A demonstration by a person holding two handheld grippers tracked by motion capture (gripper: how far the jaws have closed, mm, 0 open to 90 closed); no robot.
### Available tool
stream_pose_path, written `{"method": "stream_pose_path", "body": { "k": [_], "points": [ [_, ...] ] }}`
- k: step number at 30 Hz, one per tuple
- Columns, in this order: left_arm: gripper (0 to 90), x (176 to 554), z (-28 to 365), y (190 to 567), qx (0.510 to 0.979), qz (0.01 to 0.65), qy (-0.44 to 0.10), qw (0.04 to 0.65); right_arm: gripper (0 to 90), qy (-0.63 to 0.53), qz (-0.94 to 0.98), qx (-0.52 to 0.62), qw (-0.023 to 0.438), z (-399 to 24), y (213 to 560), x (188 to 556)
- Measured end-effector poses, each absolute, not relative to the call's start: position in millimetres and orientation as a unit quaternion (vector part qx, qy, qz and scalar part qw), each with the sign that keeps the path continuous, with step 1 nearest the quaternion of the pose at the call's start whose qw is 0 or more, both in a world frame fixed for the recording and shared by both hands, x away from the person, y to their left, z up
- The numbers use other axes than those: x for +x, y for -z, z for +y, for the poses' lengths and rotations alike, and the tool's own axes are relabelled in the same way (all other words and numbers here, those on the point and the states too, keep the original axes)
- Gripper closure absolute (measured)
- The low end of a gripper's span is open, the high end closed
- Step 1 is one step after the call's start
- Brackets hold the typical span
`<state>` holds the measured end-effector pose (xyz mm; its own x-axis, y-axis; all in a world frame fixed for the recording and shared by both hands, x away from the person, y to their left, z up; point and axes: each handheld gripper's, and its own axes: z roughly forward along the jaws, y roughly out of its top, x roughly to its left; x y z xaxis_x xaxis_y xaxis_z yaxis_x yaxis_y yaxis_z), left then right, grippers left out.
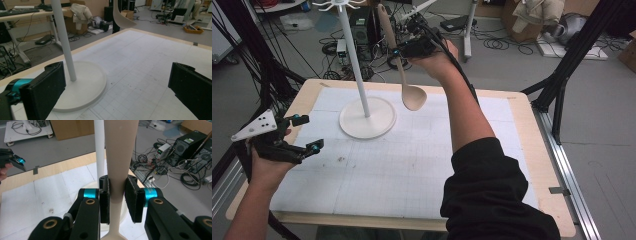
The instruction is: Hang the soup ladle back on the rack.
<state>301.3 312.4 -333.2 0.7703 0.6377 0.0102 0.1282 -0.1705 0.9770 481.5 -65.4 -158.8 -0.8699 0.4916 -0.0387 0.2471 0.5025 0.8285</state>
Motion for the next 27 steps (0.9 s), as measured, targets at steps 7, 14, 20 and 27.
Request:
{"method": "stream_pose_path", "body": {
  "k": [7,14,20,27],
  "points": [
    [1.7,301,314,333,0.732,0.262,-0.218,0.59,75.6,-0.44,0.862,0.212,0.131,-50,156,490],
    [1.7,300,317,337,0.727,0.267,-0.216,0.595,75.6,-0.439,0.867,0.201,0.121,-35,160,493],
    [1.7,299,317,337,0.729,0.265,-0.216,0.593,75.6,-0.443,0.867,0.198,0.117,-31,159,494],
    [1.7,299,317,335,0.729,0.264,-0.218,0.593,75.5,-0.447,0.867,0.19,0.114,-27,158,493]
  ]
}}
